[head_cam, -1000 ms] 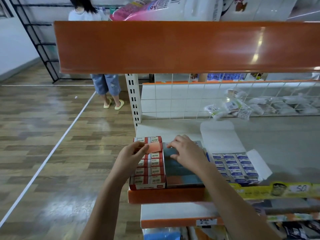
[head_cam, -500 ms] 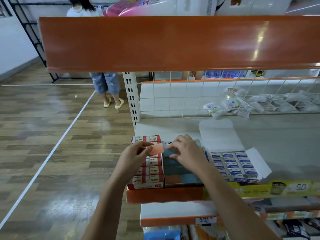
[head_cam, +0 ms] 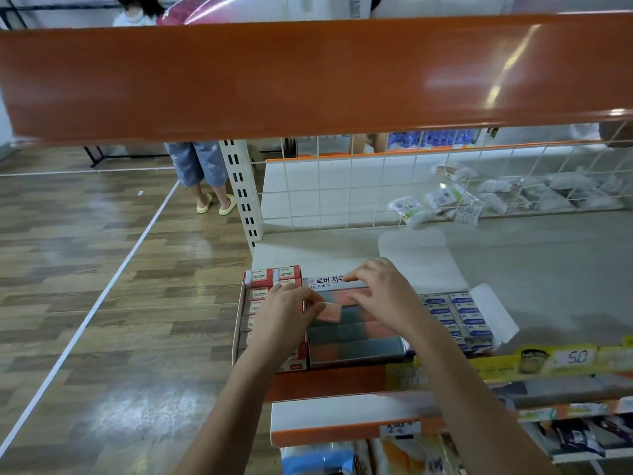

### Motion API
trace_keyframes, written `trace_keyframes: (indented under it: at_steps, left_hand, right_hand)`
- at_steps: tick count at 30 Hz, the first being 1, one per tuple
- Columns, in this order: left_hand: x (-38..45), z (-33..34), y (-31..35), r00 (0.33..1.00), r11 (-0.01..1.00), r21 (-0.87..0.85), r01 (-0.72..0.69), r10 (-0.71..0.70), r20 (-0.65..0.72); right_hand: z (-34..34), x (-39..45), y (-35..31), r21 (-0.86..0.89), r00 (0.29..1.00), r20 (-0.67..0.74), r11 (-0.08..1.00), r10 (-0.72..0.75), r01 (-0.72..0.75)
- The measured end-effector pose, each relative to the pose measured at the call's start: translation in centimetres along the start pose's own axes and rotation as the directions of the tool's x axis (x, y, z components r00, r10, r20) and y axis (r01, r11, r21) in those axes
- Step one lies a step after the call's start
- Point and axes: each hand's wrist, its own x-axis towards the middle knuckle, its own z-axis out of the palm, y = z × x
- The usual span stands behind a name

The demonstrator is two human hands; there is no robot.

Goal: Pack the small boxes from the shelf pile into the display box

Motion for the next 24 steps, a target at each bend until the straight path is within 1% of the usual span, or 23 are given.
trace_keyframes:
  at_steps: [8, 11, 14, 16, 20, 24]
  left_hand:
    - [-0.02, 0.23, 0.31, 1.000, 0.987, 0.158, -0.001, 0.000, 0.004]
    - [0.04, 0.34, 0.48, 1.000, 0.981, 0.193, -0.011, 0.010, 0.006]
    - [0.04, 0.39, 0.55, 1.000, 0.977, 0.213, -0.019, 0.019, 0.001]
    - [0.02, 0.46, 0.63, 0.999, 0.975, 0.216, -0.048, 0.047, 0.007]
    - [-0.03, 0.79, 0.70, 0.989, 0.964, 0.227, -0.139, 0.124, 0.080]
    - [-0.04, 0.80, 0.28, 0.991, 0.966, 0.221, -0.132, 0.122, 0.059]
  right_hand:
    - [-0.12, 0.02, -0.12, 0.019, 0.999, 0.031, 1.000, -0.013, 0.013]
    - [-0.11, 0.15, -0.15, 0.020, 0.999, 0.040, 0.999, -0.026, 0.025]
    - [-0.01, 0.35, -0.13, 0.008, 0.997, 0.053, 0.999, -0.047, 0.047]
    - [0.10, 0.47, -0.14, 0.001, 0.996, 0.059, 0.998, -0.063, 0.063]
    - [0.32, 0.62, -0.05, 0.001, 0.994, 0.076, 0.997, -0.083, 0.083]
    - [0.30, 0.79, 0.25, -0.005, 0.990, 0.098, 0.995, -0.100, 0.101]
